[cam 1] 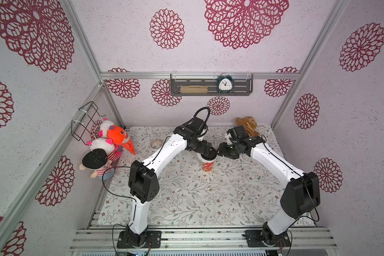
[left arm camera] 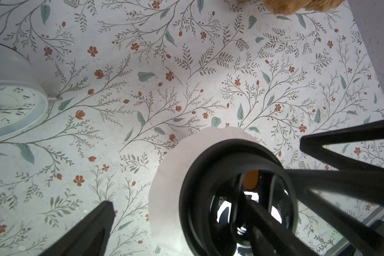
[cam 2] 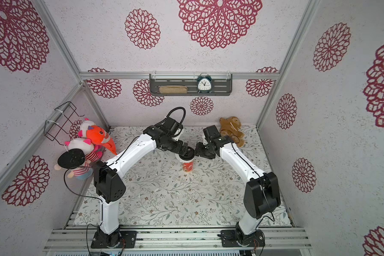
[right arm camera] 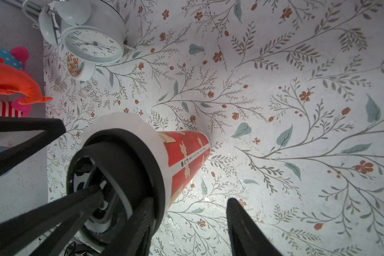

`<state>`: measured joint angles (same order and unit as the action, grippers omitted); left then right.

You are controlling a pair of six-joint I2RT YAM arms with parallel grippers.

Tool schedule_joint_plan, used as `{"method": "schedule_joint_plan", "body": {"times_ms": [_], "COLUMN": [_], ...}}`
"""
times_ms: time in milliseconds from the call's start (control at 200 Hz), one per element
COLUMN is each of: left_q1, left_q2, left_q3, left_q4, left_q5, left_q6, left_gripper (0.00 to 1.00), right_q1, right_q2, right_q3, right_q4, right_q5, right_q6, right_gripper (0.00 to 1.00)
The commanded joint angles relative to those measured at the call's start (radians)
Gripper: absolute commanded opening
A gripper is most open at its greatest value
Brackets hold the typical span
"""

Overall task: Put the leak-proof paper on the milk tea cups
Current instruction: Secure the cup lid on the cup.

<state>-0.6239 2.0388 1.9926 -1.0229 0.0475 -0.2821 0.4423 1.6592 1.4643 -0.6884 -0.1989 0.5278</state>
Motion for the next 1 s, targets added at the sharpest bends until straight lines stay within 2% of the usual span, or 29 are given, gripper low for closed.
{"method": "schedule_joint_plan", "body": {"times_ms": [0,295,705,996], "left_q1": [-0.014,-0.013,-0.011,-0.011], "left_q2": [0.022,-0.005,-0.018,-0.019], "left_q3": [-0.063,-0.142,-0.169,-0.169], "left_q4": [-0.105,-0.079,-0.066,-0.068], "left_q5": [-0.037,-0.044,-0.046,-0.048], "left_q6": [0.028,0.025,0.020,0.018], "left_gripper": [0.95,0.95,0.95,0.95], "right_q1": [0.008,0.014,0.013,0.012], "right_q2": [0.048,0.068,0.055,-0.015], "right_q3": [-0.030,-0.086,-0.011,0.213], "right_q4": [-0.104,-0.108,-0.143,-0.225], "right_q5": [0.089,0.105,0.126,0.128], "right_q6": [-0.049,-0.073,-0.078,-0.093], "right_gripper": [0.53,0.50,0.50,0.53]}}
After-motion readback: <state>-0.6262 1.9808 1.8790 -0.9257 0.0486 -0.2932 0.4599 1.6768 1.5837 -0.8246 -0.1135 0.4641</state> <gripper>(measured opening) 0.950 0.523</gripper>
